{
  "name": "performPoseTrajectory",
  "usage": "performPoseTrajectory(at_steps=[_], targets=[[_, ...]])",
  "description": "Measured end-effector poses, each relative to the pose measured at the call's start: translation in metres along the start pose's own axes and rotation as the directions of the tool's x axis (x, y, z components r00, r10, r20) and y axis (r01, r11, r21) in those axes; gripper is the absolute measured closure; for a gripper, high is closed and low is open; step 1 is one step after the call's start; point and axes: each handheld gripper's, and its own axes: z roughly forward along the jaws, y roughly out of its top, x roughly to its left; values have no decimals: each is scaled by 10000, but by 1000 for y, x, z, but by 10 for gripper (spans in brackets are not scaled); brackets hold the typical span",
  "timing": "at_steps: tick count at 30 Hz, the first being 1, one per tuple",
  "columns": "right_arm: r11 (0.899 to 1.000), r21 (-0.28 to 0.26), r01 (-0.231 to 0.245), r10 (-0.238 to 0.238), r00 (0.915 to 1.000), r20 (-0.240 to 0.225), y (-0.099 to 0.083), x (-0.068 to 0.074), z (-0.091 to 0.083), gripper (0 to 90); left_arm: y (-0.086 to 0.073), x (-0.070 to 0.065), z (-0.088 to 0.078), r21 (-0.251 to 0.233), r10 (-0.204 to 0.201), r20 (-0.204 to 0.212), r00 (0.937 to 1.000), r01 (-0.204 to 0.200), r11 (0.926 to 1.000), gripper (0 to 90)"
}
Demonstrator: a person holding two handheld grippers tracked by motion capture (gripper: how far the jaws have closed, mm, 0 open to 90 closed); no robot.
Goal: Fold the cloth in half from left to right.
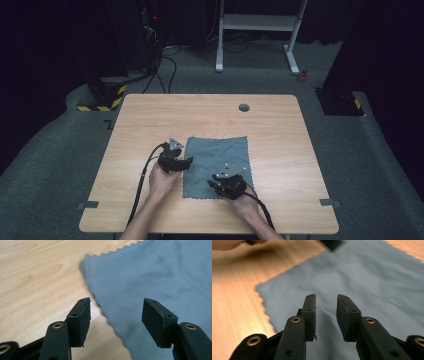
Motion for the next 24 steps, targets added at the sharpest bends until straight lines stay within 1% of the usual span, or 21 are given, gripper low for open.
performPoseTrajectory(at_steps=[2, 3, 4, 6, 8, 10, 12, 13, 14, 16, 17, 19, 20, 23, 24], targets=[[9999, 67, 145, -143, 9997, -216, 5, 9, 7, 697, 7, 3, 6, 104, -59, -63, 10000, 60, 9999, 415], [9996, 37, 291, -290, 9990, -330, 7, 13, 10, 697, 9, 4, 8, 33, -156, -92, 9998, 156, 9999, 421], [9993, 84, 374, -370, 9983, -451, 9, 18, 13, 697, 12, 6, 11, 126, -221, -132, 9997, 222, 9997, 433], [9981, 57, 606, -600, 9958, -694, 13, 27, 20, 697, 16, 7, 17, 226, -231, -156, 9996, 235, 9995, 448], [9972, 99, 746, -735, 9933, -891, 16, 35, 27, 696, 19, 8, 21, 209, -321, -185, 9993, 325, 9993, 467], [9961, 104, 881, -865, 9906, -1060, 17, 41, 32, 690, 21, 9, 26, 274, -279, -289, 9992, 287, 9992, 471], [9947, 143, 1023, -998, 9877, -1201, 19, 48, 36, 678, 23, 11, 29, 339, -220, -477, 9986, 237, 9991, 475], [9942, 135, 1067, -1042, 9867, -1251, 19, 50, 37, 674, 24, 14, 31, 204, -480, -527, 9975, 492, 9986, 485], [9928, 148, 1190, -1160, 9844, -1322, 20, 54, 39, 669, 24, 17, 32, 159, -644, -530, 9965, 653, 9977, 493], [9902, 180, 1388, -1351, 9815, -1357, 21, 58, 40, 662, 24, 22, 37, 206, -881, -666, 9939, 897, 9958, 498], [9892, 184, 1456, -1417, 9801, -1393, 21, 60, 41, 659, 25, 24, 38, 202, -814, -749, 9939, 831, 9963, 502], [9883, 232, 1509, -1461, 9788, -1432, 21, 63, 41, 655, 28, 27, 40, 231, -988, -907, 9910, 1013, 9946, 508], [9876, 270, 1549, -1497, 9788, -1398, 21, 64, 41, 653, 30, 28, 41, 311, -898, -1005, 9909, 934, 9951, 509], [9874, 357, 1538, -1477, 9795, -1369, 19, 65, 42, 651, 32, 30, 45, 248, -930, -1077, 9898, 962, 9951, 513], [9870, 307, 1575, -1521, 9792, -1340, 18, 65, 41, 651, 33, 30, 46, 241, -955, -1093, 9894, 987, 9948, 512]])
